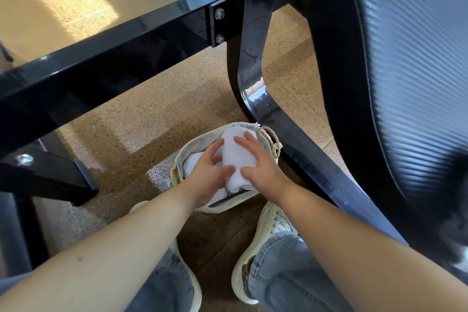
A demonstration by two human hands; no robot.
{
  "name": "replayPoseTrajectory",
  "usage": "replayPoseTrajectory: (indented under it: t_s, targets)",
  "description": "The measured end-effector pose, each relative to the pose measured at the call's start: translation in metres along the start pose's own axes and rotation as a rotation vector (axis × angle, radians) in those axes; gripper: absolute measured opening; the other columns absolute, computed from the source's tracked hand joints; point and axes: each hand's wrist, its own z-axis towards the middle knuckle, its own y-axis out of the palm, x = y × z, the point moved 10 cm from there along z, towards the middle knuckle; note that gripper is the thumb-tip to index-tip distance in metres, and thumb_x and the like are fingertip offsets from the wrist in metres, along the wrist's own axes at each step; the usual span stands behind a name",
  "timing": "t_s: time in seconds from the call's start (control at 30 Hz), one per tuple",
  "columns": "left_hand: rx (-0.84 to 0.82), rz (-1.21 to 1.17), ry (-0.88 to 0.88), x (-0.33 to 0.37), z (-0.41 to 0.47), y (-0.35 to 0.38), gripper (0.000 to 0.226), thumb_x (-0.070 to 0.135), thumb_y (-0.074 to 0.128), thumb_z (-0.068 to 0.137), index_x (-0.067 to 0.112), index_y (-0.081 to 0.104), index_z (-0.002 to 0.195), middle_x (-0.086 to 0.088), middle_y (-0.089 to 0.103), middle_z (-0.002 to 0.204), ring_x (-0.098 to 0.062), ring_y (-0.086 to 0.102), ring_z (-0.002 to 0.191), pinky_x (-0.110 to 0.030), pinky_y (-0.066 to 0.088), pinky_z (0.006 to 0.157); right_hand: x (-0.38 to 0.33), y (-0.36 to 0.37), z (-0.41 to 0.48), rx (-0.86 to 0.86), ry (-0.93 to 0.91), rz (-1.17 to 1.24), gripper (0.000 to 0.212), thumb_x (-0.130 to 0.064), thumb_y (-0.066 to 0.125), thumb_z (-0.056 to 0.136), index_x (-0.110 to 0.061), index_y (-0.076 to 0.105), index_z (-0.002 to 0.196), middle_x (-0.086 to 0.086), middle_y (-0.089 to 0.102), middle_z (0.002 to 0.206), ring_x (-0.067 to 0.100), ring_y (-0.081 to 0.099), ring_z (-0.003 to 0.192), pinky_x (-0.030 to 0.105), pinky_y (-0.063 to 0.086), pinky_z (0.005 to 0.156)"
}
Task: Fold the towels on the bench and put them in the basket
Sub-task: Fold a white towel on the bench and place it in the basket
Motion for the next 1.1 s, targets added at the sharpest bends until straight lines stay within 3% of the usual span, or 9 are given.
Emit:
replayPoseTrajectory:
  t_s: [0.1,0.23,0.37,0.47,0.57,0.67,0.9,1.03,1.1]
  targets:
    - [-0.012,0.145,0.039,0.003,0.0,0.001,0.073,0.0,0.064,0.093,0.034,0.035,0.15,-0.004,0.055,0.134,-0.025,0.063,0.115,-0.042,0.059,0.087,-0.003,-0.005,0.003,-0.005,-0.019,-0.072,0.07,0.003,0.055,0.093,-0.038,0.043,0.149,-0.02,0.014,0.164,0.016,0.022,0.148,0.018,0.043,0.098]
    - [0.049,0.82,0.29,0.02,0.005,-0.003,0.067,0.022,0.062,0.097,0.026,0.028,0.155,-0.002,0.048,0.145,-0.02,0.05,0.132,-0.032,0.042,0.106,0.0,-0.012,0.012,-0.027,-0.057,-0.275,0.072,0.004,0.054,0.089,-0.027,0.042,0.152,-0.014,0.014,0.166,0.013,0.012,0.153,0.034,0.026,0.12]
    - [0.016,1.421,0.334,0.005,0.014,-0.005,0.073,0.033,0.054,0.097,0.024,0.016,0.159,-0.009,0.021,0.163,-0.032,0.021,0.15,-0.047,0.028,0.119,0.015,-0.019,0.02,-0.063,-0.05,-0.454,0.073,0.004,0.051,0.09,-0.023,0.036,0.156,-0.016,0.007,0.167,0.013,0.011,0.153,0.014,0.019,0.11]
    - [-0.074,1.665,0.243,-0.017,0.022,0.001,0.074,0.036,0.051,0.097,0.035,0.009,0.157,-0.003,0.0,0.165,-0.037,0.0,0.152,-0.067,0.03,0.112,0.026,-0.02,0.03,-0.102,-0.022,-0.575,0.072,0.002,0.05,0.094,-0.023,0.03,0.159,-0.016,-0.001,0.168,0.015,0.011,0.153,0.002,0.017,0.1]
    - [-0.167,1.797,0.223,-0.031,0.029,0.016,0.075,0.036,0.052,0.096,0.04,0.007,0.155,0.003,-0.011,0.164,-0.04,-0.012,0.15,-0.078,0.025,0.106,0.035,-0.015,0.043,-0.157,-0.026,-0.77,0.073,-0.004,0.051,0.096,-0.024,0.023,0.161,-0.01,-0.007,0.169,0.03,0.012,0.153,0.031,0.024,0.119]
    - [-0.198,1.901,0.117,-0.045,0.042,0.017,0.079,0.03,0.055,0.096,0.041,0.005,0.156,0.003,-0.021,0.164,-0.043,-0.023,0.148,-0.084,0.019,0.102,0.046,-0.008,0.054,-0.192,0.027,-0.87,0.076,-0.011,0.053,0.096,-0.029,0.018,0.161,-0.013,-0.011,0.167,0.044,0.012,0.149,0.051,0.026,0.12]
    - [-0.21,1.887,0.016,-0.05,0.048,-0.001,0.062,0.039,0.039,0.104,0.041,0.007,0.157,0.005,-0.022,0.165,-0.043,-0.022,0.149,-0.087,0.02,0.097,0.061,0.005,0.066,-0.222,0.021,-0.87,0.079,-0.005,0.053,0.091,-0.036,0.026,0.158,-0.018,-0.011,0.166,0.039,0.029,0.139,0.048,0.029,0.115]
    - [-0.188,1.863,0.012,-0.047,0.046,-0.005,0.059,0.042,0.036,0.103,0.041,0.01,0.157,0.004,-0.02,0.166,-0.043,-0.02,0.149,-0.086,0.022,0.098,0.051,0.002,0.066,-0.198,0.014,-0.564,0.08,0.009,0.048,0.085,-0.037,0.041,0.15,-0.016,0.006,0.168,0.023,0.004,0.156,0.034,0.018,0.118]
    - [-0.181,1.868,0.02,-0.05,0.045,-0.008,0.059,0.043,0.035,0.103,0.042,0.008,0.156,0.004,-0.021,0.165,-0.043,-0.02,0.149,-0.086,0.023,0.098,0.048,0.005,0.062,-0.225,0.024,-0.486,0.082,0.011,0.046,0.084,-0.04,0.041,0.149,-0.017,0.006,0.167,0.017,-0.002,0.156,0.034,0.017,0.119]
